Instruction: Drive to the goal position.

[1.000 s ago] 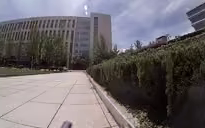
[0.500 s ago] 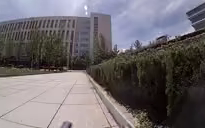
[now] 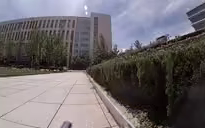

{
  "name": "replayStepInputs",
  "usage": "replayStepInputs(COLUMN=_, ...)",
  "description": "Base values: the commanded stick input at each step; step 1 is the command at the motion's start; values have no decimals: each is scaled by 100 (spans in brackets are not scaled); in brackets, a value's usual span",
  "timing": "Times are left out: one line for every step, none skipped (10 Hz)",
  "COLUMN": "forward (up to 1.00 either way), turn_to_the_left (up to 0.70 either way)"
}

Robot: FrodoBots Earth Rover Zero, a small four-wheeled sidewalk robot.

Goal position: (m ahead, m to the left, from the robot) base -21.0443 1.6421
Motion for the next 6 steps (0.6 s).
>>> replayStepInputs(forward=10, turn_to_the_left=0)
replayStepInputs(forward=10, turn_to_the_left=0)
replayStepInputs(forward=10, turn_to_the_left=0)
replayStepInputs(forward=10, turn_to_the_left=0)
replayStepInputs(forward=10, turn_to_the_left=0)
replayStepInputs(forward=10, turn_to_the_left=0)
